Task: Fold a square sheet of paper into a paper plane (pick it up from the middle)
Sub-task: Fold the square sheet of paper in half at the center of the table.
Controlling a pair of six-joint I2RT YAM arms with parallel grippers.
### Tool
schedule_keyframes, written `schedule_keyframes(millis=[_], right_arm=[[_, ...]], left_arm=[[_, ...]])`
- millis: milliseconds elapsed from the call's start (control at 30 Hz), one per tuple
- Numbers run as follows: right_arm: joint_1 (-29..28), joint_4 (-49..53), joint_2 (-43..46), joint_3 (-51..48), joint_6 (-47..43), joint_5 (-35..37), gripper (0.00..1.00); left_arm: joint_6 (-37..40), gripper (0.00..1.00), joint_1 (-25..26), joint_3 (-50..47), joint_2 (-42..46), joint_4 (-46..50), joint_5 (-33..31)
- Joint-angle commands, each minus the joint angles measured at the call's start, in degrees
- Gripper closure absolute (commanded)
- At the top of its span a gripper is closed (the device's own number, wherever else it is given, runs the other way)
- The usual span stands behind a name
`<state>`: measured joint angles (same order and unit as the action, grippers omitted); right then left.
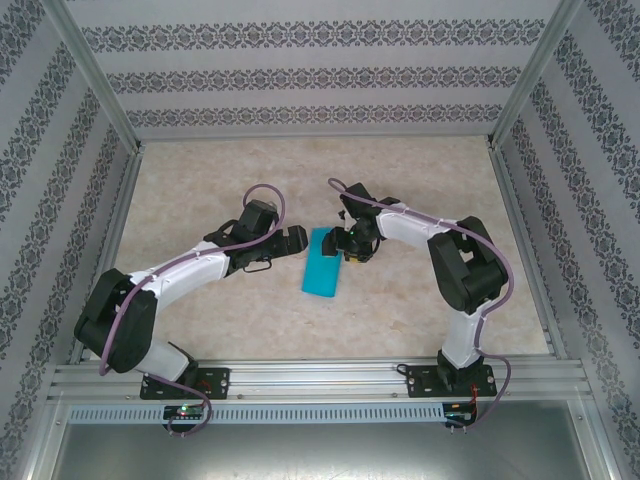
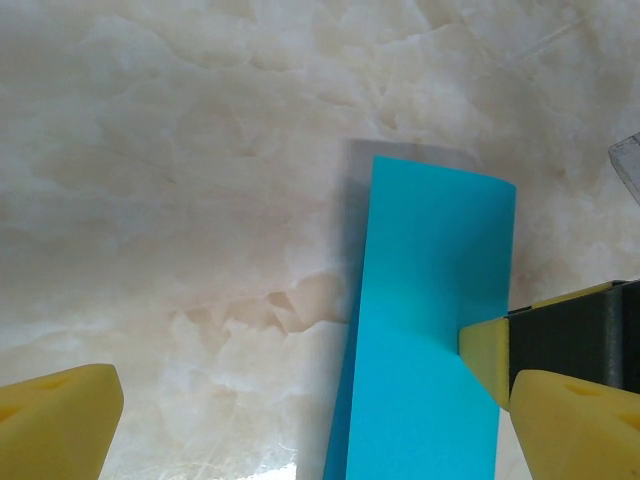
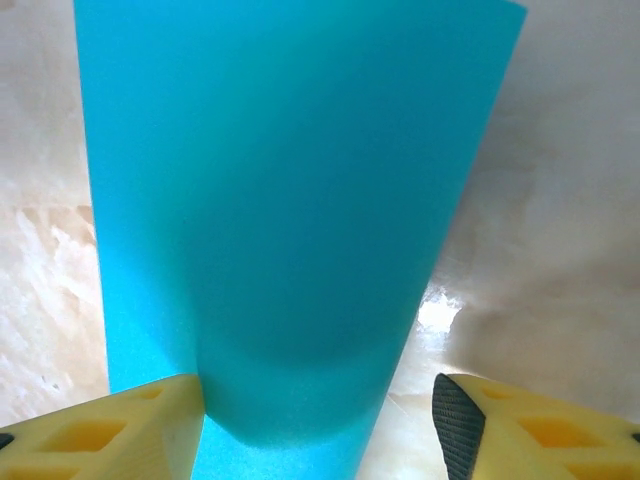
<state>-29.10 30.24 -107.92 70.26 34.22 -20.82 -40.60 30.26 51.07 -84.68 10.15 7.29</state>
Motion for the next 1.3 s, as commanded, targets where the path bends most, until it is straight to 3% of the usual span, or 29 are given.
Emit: schedule_keyframes(millis=[0,433,800,967,1067,1133,1267], right_arm=[[0.1,-1.5,1.3,-1.1,0.8,-0.3,0.36],[0.3,1.6,-5.5,4.8,-14.2,-7.9,0.4],[1.4,-3.4,1.2,-1.6,-4.2,-4.4,0.42],[1.4,0.3,0.3,0.5,-6.4,-4.0,0.41],[2.8,-1.2,1.1,-1.1,-2.7,-3.1,0.53],[3.3,-2.3,1.0,-1.9,-0.7,-3.5,0.48],[3.3,-2.4,0.4,-2.1,1.1,-1.3,0.49]], left_arm=[[0.0,0.0,-0.6,1.3,-0.4,1.4,0.7],[-1.6,0.0,-0.5,0.5,0.2,1.7,0.7],[-2.5,0.0,-0.5,0.4,-0.8,1.7,0.8],[-2.0,0.0,-0.5,0.7,-1.4,1.7,1.2],[-2.2,0.0,-0.5,0.2,-1.0,1.2,1.4],[-2.5,0.0,-0.5,-0.2,-0.8,0.8,1.5],[-2.3,0.0,-0.5,-0.2,-1.0,0.7,1.6]])
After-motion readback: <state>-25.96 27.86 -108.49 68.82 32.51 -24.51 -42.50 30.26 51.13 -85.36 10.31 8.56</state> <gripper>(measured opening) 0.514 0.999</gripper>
